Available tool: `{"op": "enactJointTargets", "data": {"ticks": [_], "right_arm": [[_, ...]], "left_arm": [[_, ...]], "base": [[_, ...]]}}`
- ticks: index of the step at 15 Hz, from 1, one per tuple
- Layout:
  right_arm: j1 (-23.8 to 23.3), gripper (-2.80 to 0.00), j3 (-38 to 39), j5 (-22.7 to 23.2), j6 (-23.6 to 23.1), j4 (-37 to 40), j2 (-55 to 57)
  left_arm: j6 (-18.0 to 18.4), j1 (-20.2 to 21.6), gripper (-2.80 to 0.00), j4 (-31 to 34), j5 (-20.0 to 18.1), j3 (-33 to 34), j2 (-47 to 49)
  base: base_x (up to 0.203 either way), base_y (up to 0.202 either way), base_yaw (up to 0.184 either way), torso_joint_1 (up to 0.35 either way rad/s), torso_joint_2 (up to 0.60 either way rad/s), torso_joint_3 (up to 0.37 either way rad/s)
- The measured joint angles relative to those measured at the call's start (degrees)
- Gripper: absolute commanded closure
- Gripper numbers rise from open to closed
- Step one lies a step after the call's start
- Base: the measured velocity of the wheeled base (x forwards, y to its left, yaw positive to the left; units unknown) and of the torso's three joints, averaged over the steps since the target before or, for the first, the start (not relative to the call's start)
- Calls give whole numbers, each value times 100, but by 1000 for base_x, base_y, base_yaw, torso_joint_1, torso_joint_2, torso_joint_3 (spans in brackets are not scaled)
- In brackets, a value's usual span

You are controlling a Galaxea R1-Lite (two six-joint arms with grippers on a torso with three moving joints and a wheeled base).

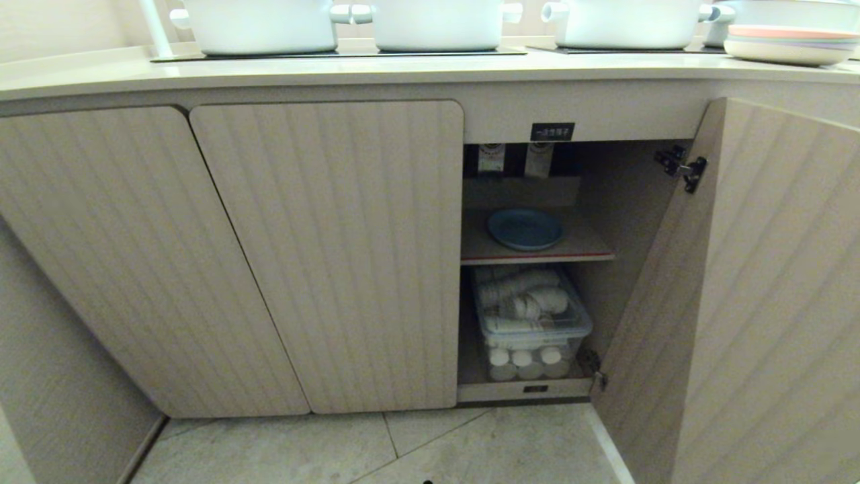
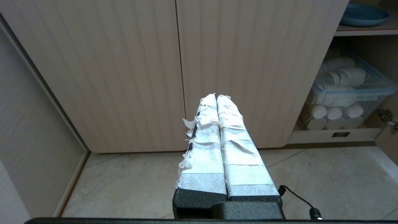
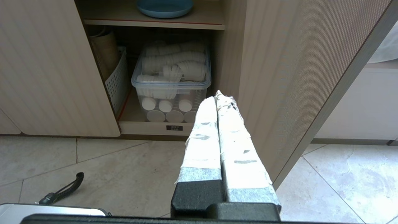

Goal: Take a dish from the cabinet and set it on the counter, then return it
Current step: Close the cabinet door

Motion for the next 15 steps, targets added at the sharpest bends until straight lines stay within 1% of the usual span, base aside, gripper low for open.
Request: {"op": "enactJointTargets", "data": {"ticks": [5, 8, 15], "right_arm": [[0, 0, 0, 0, -29, 2, 0], [0, 0, 5, 10, -157, 2, 0], [0, 0, 10, -26, -234, -46, 0]], "left_arm": [[0, 0, 0, 2, 0, 0, 0], [0, 0, 0, 2, 2, 0, 0], [0, 0, 0, 0, 4, 0, 0]], "base": [[0, 0, 0, 0, 0, 0], [0, 0, 0, 0, 0, 0], [0, 0, 0, 0, 0, 0]]}}
